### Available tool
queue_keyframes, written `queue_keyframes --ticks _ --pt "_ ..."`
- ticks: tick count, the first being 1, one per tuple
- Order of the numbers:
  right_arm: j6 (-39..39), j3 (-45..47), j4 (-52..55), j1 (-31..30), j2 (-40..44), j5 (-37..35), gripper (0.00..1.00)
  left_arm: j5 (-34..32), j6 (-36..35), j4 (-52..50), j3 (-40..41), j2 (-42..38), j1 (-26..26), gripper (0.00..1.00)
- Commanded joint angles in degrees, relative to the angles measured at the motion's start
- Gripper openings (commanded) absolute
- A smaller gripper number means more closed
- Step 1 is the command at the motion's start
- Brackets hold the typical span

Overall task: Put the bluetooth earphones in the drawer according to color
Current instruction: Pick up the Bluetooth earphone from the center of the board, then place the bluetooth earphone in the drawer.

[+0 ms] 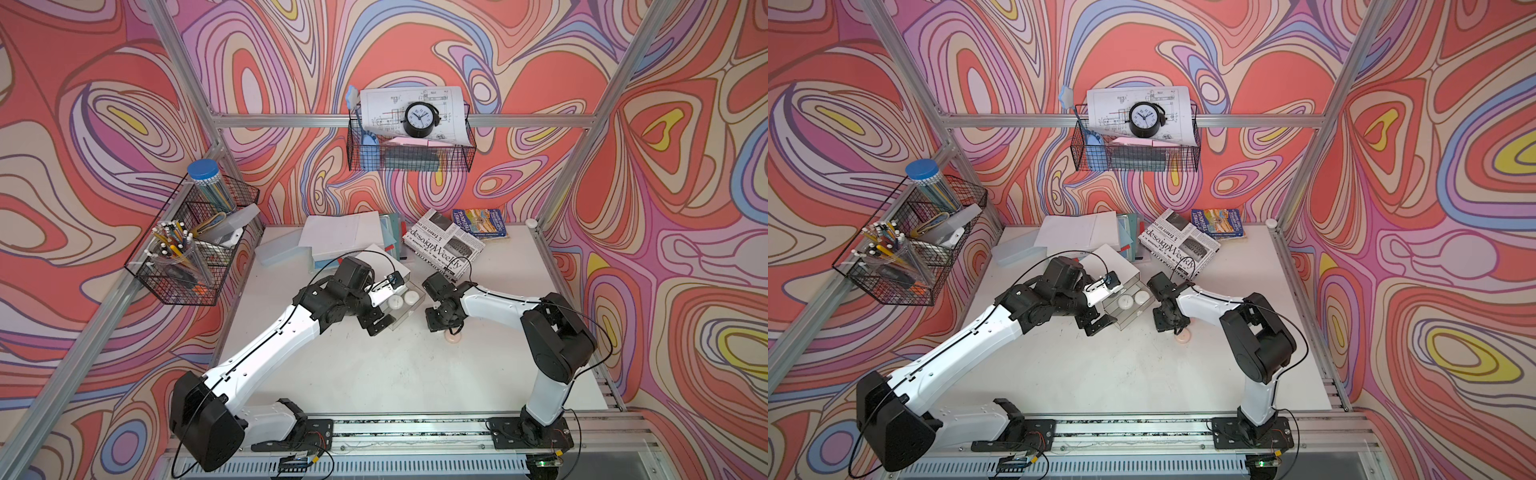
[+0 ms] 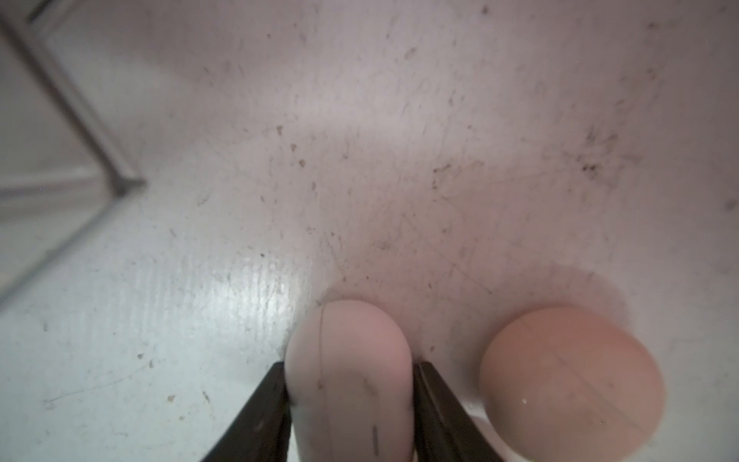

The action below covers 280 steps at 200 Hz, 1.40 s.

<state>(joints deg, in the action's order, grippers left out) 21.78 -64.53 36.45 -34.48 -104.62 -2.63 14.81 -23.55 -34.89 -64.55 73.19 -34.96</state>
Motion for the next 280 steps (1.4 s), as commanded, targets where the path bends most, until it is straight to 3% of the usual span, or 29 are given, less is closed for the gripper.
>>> queue_keyframes --ticks 1,24,42,90,203,280 --pt "-0.14 0.12 0.79 0.14 -1.51 -0.11 0.4 -0.31 0.33 -1.58 -1.36 -0.77 -0.37 0.99" --pt "0.23 0.46 1.49 0.17 -0.46 -1.72 0.24 -0.05 0.43 -1.49 -1.37 -0.77 -0.37 0.99" --pt "0.77 0.36 1.78 0.13 1.66 -4.32 0.0 -0.12 0.64 -1.47 -1.56 -0.6 -0.37 0.98" --pt "1.0 -1.92 0.28 0.2 8.09 -8.09 0.0 -0.39 1.34 -0.08 -1.4 -2.22 -0.16 0.99" --pt "5.52 -4.57 -14.75 -0.44 12.17 7.4 0.0 -3.71 -0.6 -2.06 -1.05 -3.56 2.79 0.98" --pt "11.48 -3.92 -19.66 -5.39 9.96 9.66 0.0 -4.01 -2.3 -4.78 -0.93 -4.39 5.11 0.99"
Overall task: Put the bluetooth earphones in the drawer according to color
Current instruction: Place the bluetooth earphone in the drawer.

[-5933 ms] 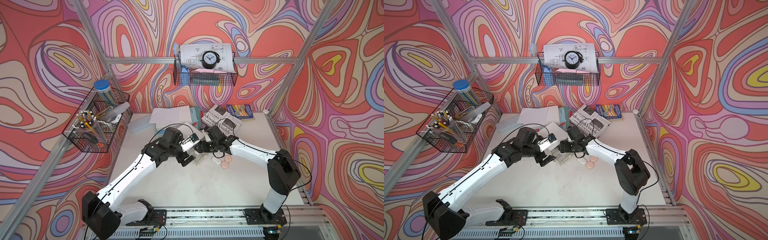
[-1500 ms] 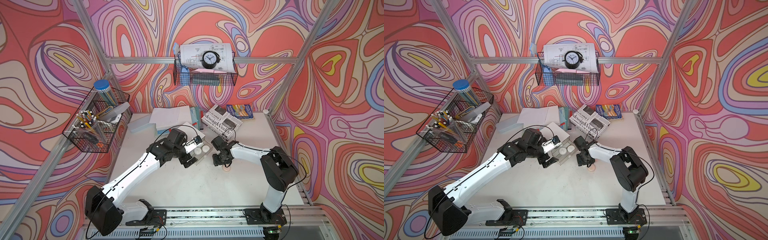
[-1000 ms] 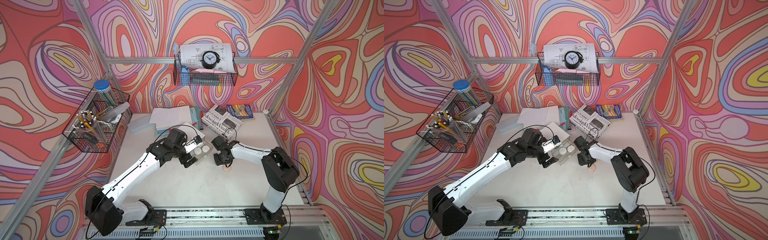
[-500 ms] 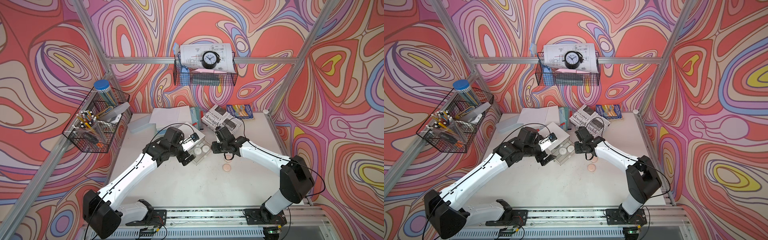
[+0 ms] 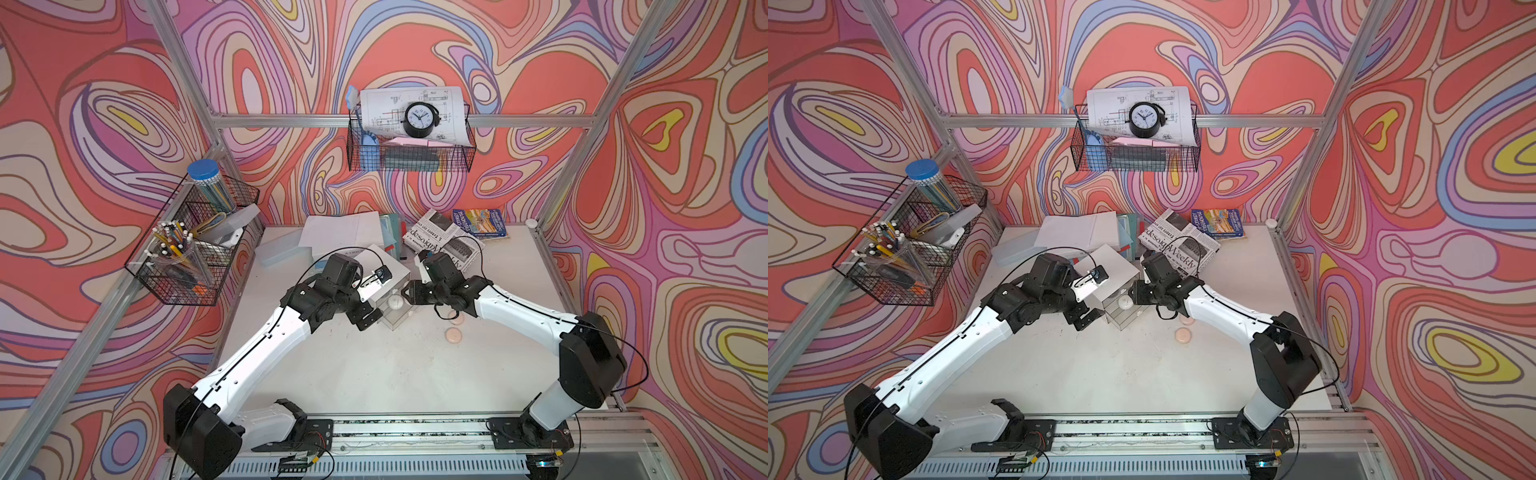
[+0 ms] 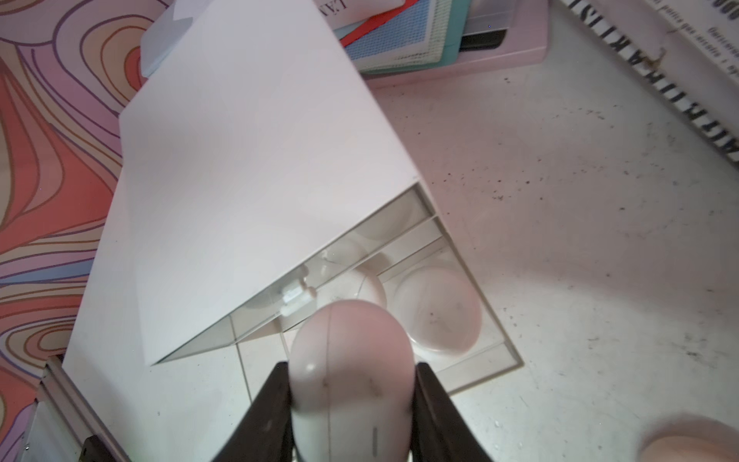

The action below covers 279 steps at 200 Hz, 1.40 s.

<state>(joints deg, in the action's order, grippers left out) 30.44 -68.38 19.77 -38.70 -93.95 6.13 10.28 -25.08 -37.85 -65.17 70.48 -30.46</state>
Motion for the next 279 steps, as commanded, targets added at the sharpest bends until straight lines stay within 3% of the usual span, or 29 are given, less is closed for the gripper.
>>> queue_keyframes --ticks 1,27,141,165,225,245,279 --pt "2.89 -0.03 -3.07 -1.19 -0.71 0.9 0.0 0.56 -0.81 -1.86 -0.27 -1.71 0.63 0.99" --pt "4.9 1.86 -5.5 -1.64 -0.22 0.9 0.0 3.44 -1.6 -4.03 -0.62 -1.36 1.43 0.99" --pt "10.54 4.7 -10.49 -3.39 -2.2 1.15 0.0 5.15 -0.97 -4.36 -1.27 0.23 1.47 0.99" --pt "10.91 5.39 -10.54 -3.58 -2.08 0.75 0.22 4.94 -0.78 -3.49 -0.91 -0.44 1.47 0.99" --pt "11.43 5.95 -10.7 -3.71 -2.76 0.82 0.59 4.13 -0.69 -4.07 -1.32 1.13 1.37 0.99" --pt "11.56 6.06 -11.08 -3.83 -2.84 0.64 0.66 4.09 -0.59 -4.19 -1.46 1.25 1.08 0.99" --pt "11.31 5.88 -11.22 -3.8 -2.78 0.18 0.67 3.8 -0.7 -3.81 -1.18 0.73 1.1 0.98"
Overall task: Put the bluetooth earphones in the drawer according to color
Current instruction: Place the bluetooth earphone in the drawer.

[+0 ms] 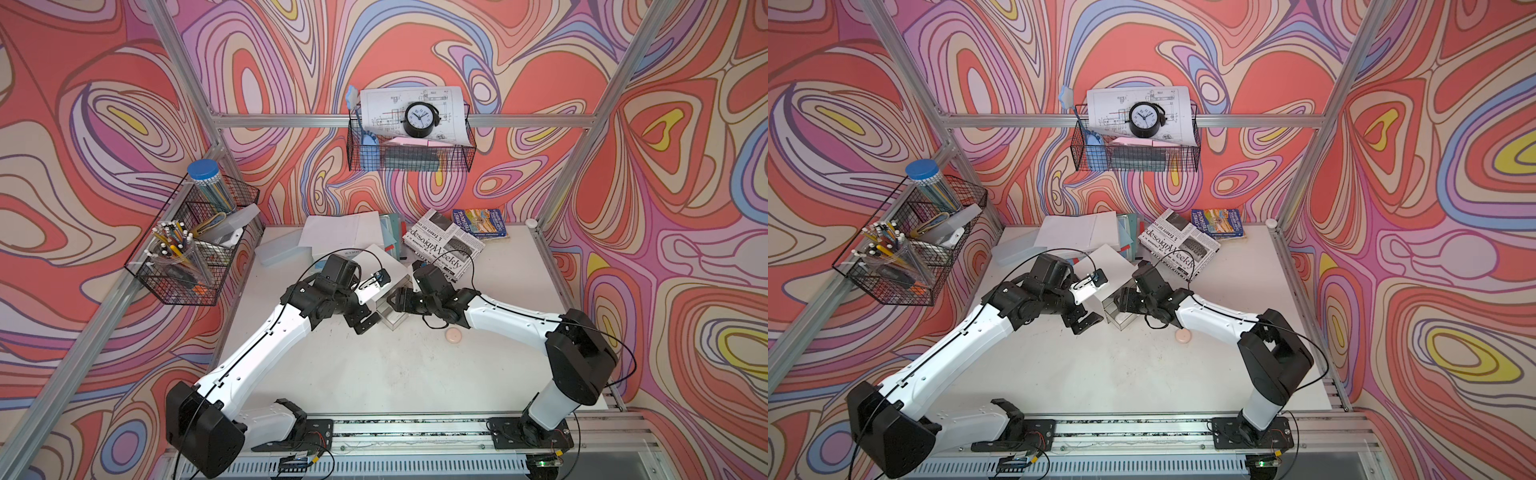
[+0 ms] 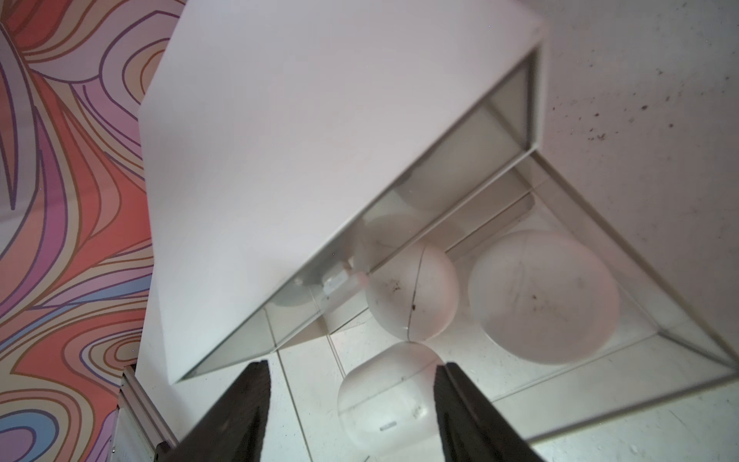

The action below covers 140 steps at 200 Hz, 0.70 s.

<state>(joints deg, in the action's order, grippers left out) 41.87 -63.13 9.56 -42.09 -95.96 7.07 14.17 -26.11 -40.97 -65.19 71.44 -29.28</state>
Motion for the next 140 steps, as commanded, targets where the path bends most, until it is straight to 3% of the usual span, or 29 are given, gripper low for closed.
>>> queue_keyframes --ticks 1,63,94,103,126,140 --pt "-0.07 0.64 -1.01 -0.4 -0.74 -0.79 0.67 -0.1 0.34 -0.64 -1.12 -0.24 -0.08 0.98" --pt "-2.86 0.76 1.17 -0.43 2.21 -5.08 0.67 -0.43 0.36 -0.22 -1.04 -0.6 -0.13 0.99" --pt "-6.19 0.96 3.57 -0.34 4.92 -8.94 0.59 2.55 1.14 0.82 -1.04 -1.56 -0.41 0.98" --pt "-6.82 1.36 3.84 -0.36 5.76 -9.93 0.53 3.36 1.53 1.27 -0.92 -1.87 -0.66 0.99" --pt "-6.62 2.75 4.27 -0.34 7.31 -11.88 0.17 3.41 1.55 1.09 -0.89 -1.5 -1.78 0.98" --pt "-5.83 3.75 4.81 -0.36 7.72 -12.23 0.0 2.99 1.5 0.48 -1.12 -0.59 -2.64 0.99"
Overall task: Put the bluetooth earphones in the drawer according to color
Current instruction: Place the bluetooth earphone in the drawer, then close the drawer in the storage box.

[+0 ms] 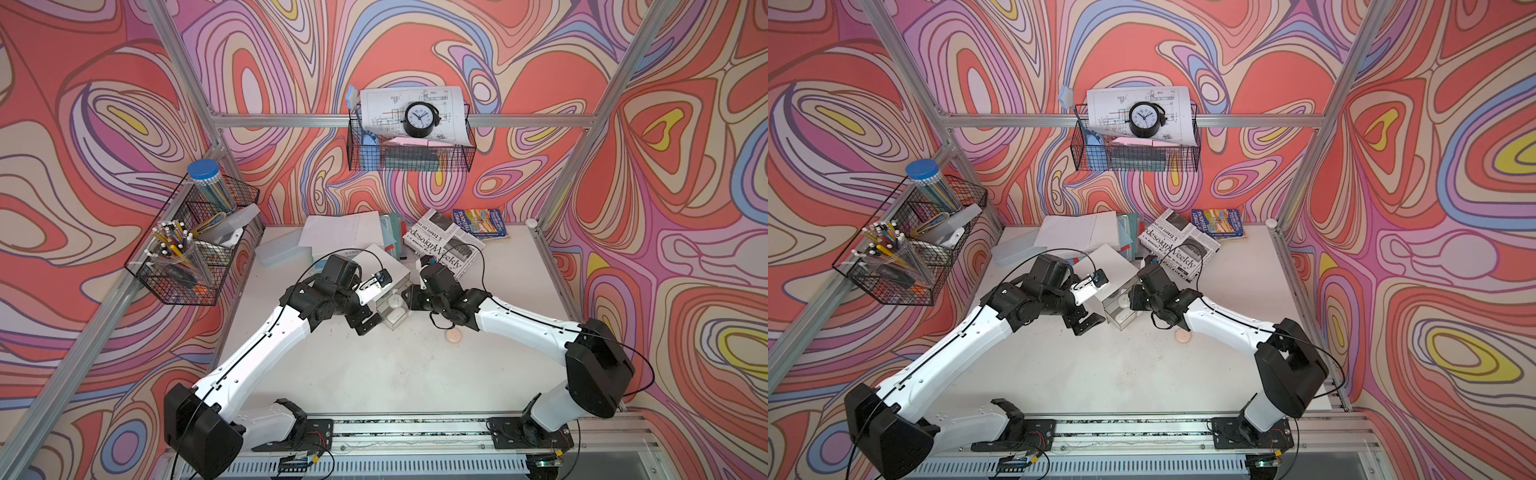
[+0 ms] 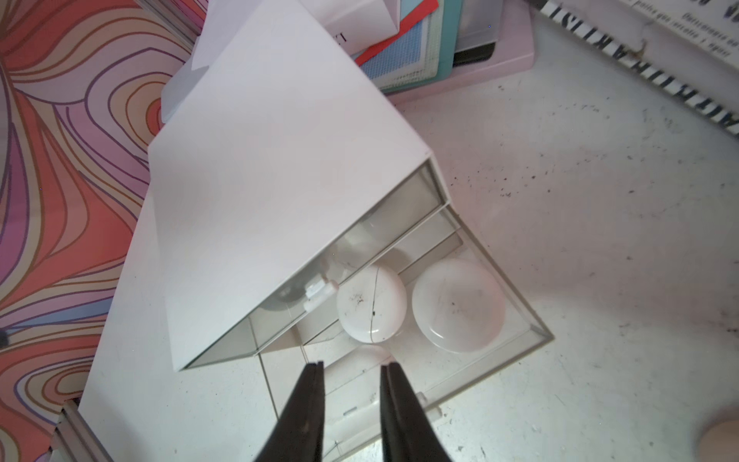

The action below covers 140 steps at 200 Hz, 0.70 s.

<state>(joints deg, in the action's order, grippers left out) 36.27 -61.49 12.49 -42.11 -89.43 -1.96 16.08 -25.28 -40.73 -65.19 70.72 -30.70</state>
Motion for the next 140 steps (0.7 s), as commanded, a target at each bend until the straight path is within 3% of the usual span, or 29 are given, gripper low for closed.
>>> queue_keyframes --ticks 1,80,140 --pt "-0.15 2.19 1.94 -0.34 1.18 -3.21 0.0 1.03 0.62 0.18 -1.15 0.17 -1.3 0.99" --pt "6.6 11.93 -1.62 -0.26 4.84 -1.91 0.0 -1.19 0.07 -1.02 -1.35 3.99 -5.69 0.99" --pt "5.6 10.88 -3.09 0.3 1.94 -3.88 0.0 -2.72 -0.32 -1.19 -1.19 3.81 -5.69 0.99"
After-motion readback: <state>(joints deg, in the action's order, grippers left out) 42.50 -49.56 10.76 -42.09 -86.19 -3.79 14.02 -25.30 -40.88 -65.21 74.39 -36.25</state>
